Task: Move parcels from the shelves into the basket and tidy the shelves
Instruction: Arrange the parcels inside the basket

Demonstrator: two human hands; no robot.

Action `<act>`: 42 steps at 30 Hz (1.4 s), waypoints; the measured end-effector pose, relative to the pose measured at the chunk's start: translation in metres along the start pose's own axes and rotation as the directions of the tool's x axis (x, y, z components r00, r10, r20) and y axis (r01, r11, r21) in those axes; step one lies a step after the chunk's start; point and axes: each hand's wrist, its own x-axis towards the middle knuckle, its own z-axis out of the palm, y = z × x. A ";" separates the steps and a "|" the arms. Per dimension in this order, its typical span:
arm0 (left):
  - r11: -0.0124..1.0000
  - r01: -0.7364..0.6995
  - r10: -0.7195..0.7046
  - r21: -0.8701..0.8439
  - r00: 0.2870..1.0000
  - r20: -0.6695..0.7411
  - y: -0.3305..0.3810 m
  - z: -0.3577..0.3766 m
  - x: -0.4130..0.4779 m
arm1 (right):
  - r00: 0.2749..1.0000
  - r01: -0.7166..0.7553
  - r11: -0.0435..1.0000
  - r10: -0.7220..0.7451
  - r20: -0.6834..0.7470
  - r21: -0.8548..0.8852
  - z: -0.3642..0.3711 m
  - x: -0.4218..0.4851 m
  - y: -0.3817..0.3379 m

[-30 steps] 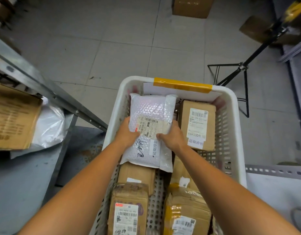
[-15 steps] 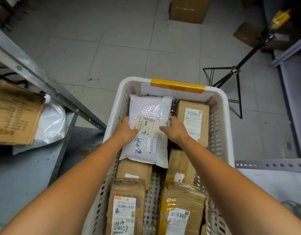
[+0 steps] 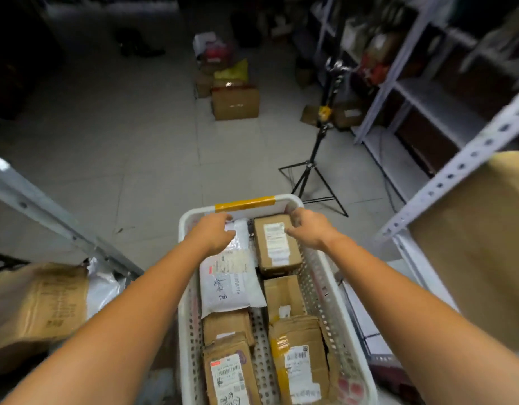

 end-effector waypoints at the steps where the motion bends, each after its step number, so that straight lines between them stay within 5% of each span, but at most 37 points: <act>1: 0.999 -0.030 0.030 0.017 1.000 -0.005 0.014 -0.009 -0.007 | 0.999 -0.005 1.000 0.005 -0.036 0.010 -0.012 -0.015 0.004; 13: 0.925 -0.306 0.323 0.224 0.945 -0.045 0.166 -0.051 -0.124 | 0.958 -0.061 0.991 0.090 -0.274 0.115 -0.095 -0.204 0.063; 25: 0.773 -0.552 0.550 0.313 0.828 0.104 0.332 0.057 -0.282 | 0.873 -0.157 0.959 0.246 -0.421 0.236 -0.088 -0.450 0.212; 31: 0.629 -0.735 0.693 0.255 0.678 0.246 0.448 0.128 -0.332 | 0.698 -0.382 0.846 0.528 -0.484 0.372 -0.087 -0.568 0.310; 42: 0.152 -0.986 0.827 0.074 0.168 0.536 0.614 0.275 -0.437 | 0.170 -0.565 0.387 0.919 -0.357 0.729 -0.009 -0.748 0.394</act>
